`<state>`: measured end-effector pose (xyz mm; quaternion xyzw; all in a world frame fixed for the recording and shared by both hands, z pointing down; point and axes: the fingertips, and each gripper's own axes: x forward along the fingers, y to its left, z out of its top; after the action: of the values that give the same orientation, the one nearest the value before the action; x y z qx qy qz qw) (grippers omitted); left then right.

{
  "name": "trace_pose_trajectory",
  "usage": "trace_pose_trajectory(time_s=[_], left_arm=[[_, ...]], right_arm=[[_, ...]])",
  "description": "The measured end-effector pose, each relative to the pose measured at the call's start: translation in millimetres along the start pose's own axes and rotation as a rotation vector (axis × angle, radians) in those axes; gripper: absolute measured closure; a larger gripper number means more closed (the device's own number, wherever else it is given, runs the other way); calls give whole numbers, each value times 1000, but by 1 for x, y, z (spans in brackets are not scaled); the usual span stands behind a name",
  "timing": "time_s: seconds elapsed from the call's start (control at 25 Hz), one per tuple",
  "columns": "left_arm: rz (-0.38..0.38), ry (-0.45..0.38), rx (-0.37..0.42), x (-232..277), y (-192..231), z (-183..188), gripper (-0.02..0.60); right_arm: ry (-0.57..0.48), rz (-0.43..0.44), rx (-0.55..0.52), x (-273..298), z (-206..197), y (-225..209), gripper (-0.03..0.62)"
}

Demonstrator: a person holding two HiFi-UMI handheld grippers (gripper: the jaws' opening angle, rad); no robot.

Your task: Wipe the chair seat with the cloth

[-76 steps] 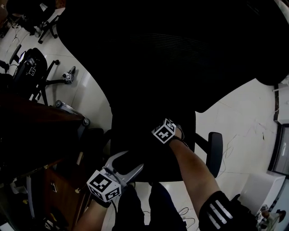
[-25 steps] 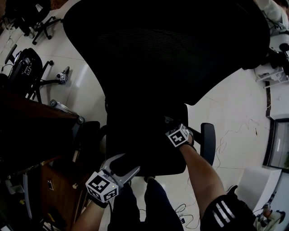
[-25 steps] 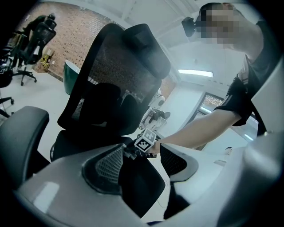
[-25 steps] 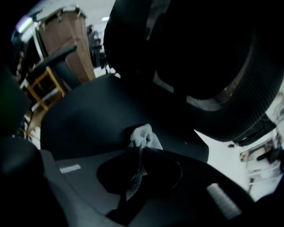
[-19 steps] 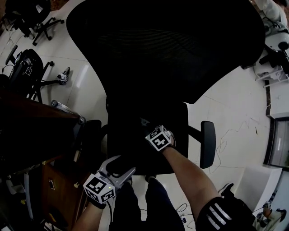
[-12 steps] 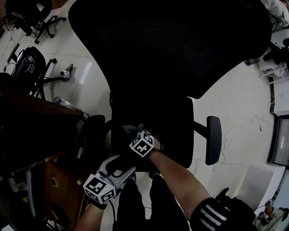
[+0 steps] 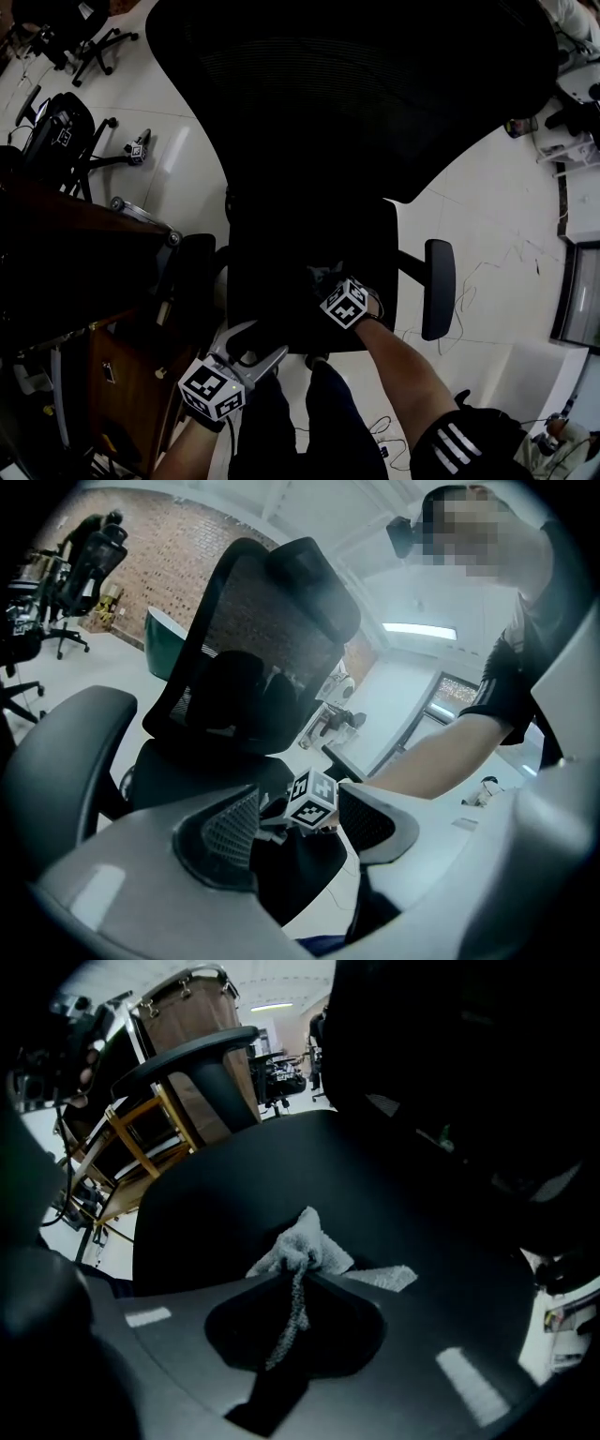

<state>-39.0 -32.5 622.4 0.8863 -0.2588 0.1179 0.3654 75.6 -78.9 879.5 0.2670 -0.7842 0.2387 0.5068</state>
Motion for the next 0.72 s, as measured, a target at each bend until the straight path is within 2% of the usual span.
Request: trace_pose_trajectory(time_s=[0.2,0.36,0.44,0.52,0.72], left_arm=[[-28,-3,8,4,-9,-2,293],[-28,-3,20,-5,-12,1,293],[-25,-8,22,-12,-13,1,293],[-15,-8,22,-22,-12,2,293],[25,15,6,-47,-3,-7,293]], right_arm=[[66,-96,45,-33,-60,-49,559],[100,-142,94,-49,-72,-63,559],[61,-144,120,-57,-57,-57,559],[-19,-116,134,-56,-28,-36,559],[-147,56,47,-15,65,80,557]])
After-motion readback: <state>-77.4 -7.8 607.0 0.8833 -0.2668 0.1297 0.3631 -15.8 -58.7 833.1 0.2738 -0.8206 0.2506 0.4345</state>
